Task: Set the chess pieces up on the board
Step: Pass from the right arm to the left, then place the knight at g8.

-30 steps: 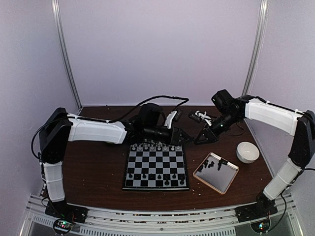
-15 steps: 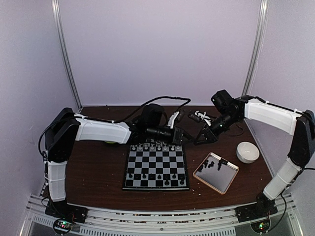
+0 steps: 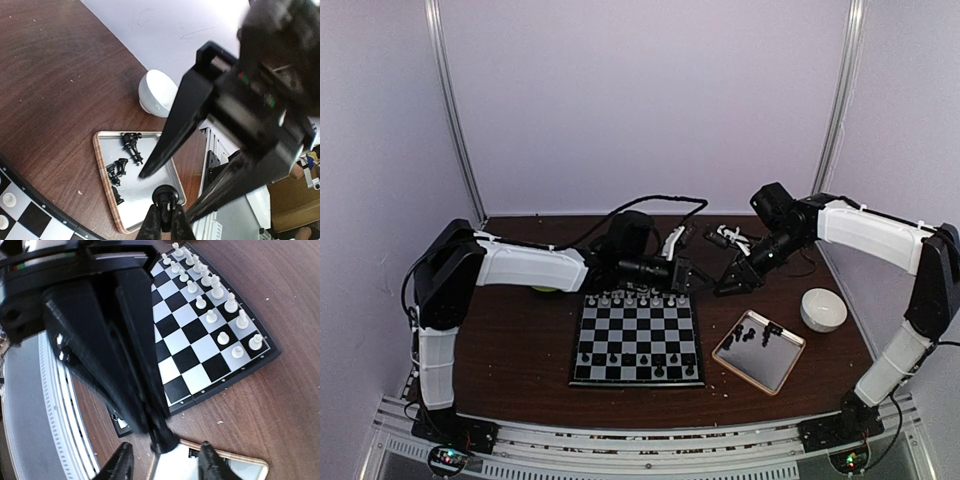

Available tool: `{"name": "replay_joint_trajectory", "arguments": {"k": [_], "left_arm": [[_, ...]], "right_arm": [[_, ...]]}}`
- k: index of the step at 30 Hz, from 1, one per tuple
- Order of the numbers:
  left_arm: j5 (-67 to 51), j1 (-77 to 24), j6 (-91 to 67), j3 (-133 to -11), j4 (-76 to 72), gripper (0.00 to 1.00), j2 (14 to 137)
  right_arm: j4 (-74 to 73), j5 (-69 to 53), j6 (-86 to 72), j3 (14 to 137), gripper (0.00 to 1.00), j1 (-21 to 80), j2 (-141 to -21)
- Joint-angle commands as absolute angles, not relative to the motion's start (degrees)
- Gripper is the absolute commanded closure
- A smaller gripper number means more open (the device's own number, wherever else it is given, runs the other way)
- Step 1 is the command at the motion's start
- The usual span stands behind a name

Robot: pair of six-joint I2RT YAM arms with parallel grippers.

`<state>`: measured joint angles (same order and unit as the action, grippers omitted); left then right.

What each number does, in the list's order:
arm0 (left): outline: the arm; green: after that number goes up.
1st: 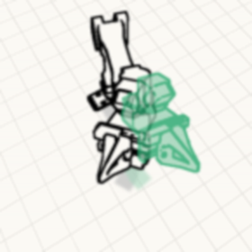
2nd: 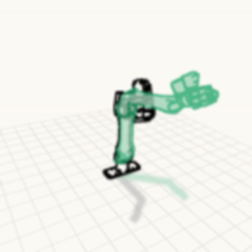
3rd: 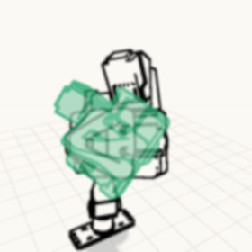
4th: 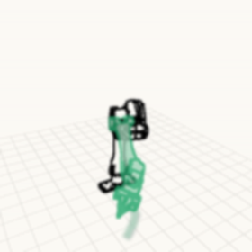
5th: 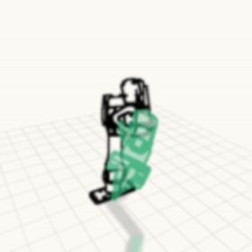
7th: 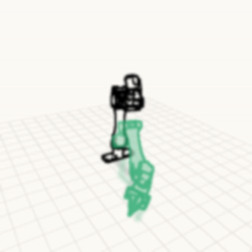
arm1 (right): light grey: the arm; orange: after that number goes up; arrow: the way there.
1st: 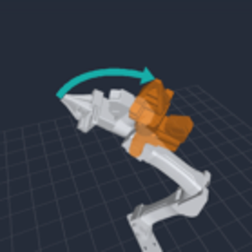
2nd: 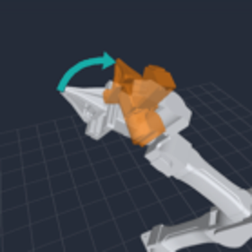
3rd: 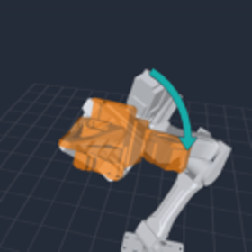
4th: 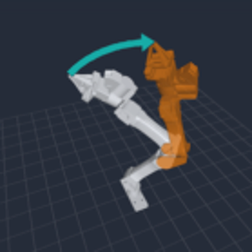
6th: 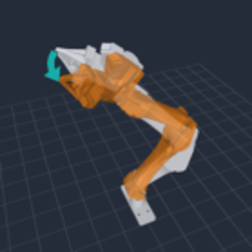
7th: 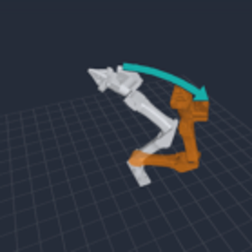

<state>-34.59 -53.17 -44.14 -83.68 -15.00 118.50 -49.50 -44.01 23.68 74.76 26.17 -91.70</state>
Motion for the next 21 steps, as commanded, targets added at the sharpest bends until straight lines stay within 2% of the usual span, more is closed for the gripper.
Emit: {"name": "replay_joint_trajectory", "arguments": {"k": [1,6,11,15,21], "left_arm": [[-31.13,-51.00,-37.64,-80.73,-10.81,1.00,111.53],[-19.81,-50.53,-23.50,-80.47,13.76,1.00,102.15],[-9.87,-51.11,-17.43,-75.25,28.97,1.00,92.16],[-4.08,-52.11,-17.67,-69.54,36.64,1.00,85.40],[-1.68,-54.68,-21.64,-62.02,41.17,1.00,79.42]], "right_arm": [[-51.29,-46.60,26.61,75.39,0.51,21.71,-86.22],[-51.08,-45.60,28.28,72.52,0.48,17.44,-81.30],[-48.16,-44.38,28.28,70.67,0.47,14.43,-78.79],[-48.22,-44.58,29.05,70.22,0.47,14.41,-78.91],[-48.58,-44.13,29.85,70.24,0.47,14.41,-80.33]]}}
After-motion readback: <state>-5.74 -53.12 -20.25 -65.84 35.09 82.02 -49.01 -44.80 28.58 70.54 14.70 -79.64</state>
